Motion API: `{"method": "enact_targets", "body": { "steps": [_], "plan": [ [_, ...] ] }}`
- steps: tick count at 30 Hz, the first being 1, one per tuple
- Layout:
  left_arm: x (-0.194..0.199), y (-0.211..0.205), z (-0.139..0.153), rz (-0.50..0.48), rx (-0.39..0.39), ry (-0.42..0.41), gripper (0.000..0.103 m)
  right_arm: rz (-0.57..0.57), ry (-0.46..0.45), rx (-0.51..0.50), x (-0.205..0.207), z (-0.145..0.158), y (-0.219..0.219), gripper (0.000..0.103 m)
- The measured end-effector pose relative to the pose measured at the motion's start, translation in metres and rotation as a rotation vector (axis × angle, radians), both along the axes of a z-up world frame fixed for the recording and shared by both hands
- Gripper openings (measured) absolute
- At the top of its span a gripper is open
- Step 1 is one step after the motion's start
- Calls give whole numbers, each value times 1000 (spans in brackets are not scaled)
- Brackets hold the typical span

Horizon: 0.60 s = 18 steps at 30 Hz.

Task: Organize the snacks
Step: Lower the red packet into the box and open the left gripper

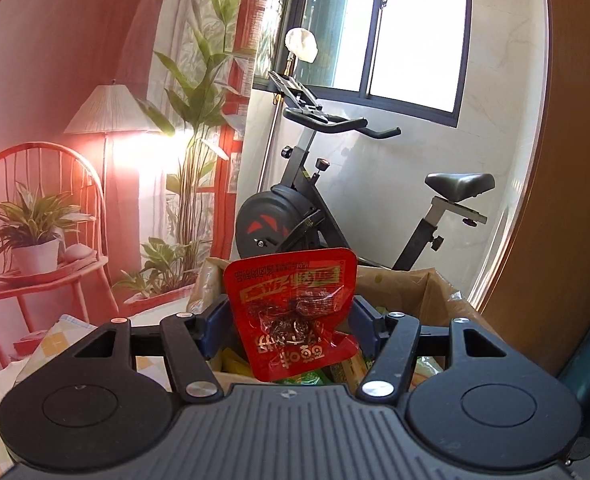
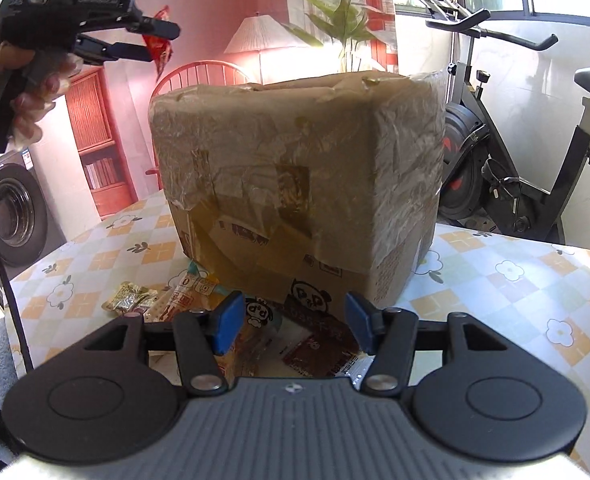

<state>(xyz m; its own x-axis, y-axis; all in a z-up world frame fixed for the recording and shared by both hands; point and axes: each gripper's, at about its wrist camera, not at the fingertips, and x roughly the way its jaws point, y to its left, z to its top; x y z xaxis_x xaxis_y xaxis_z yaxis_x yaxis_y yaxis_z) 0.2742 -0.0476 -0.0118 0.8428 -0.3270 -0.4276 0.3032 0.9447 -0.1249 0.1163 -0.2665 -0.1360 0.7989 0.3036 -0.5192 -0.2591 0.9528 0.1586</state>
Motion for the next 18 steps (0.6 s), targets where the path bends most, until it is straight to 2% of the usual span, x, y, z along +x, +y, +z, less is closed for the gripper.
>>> {"method": "enact_targets", "body": {
  "steps": [2,3,4,7,10,13,18],
  "plan": [
    [39,-14,-11,-78,-11,124,73,-10,-10,3,0,3,-1,59],
    [51,-18,-16,-90,-18,160,74,-13,-14,3,0,4,-2,59],
    [61,-21,-21,-81,-12,185,80,-15,-22,3,-1,7,-2,59],
    [64,-19,-27,-46,10,163,81,-18,-42,9,-6,13,-4,59],
    [47,-11,-28,-14,28,115,81,-19,-44,-2,-8,13,-9,59],
    [21,4,-27,32,61,61,81,-33,-8,-18,-5,2,-15,59],
    [-28,45,-36,110,18,33,81,5,85,-50,6,-26,-19,59]
  ]
}}
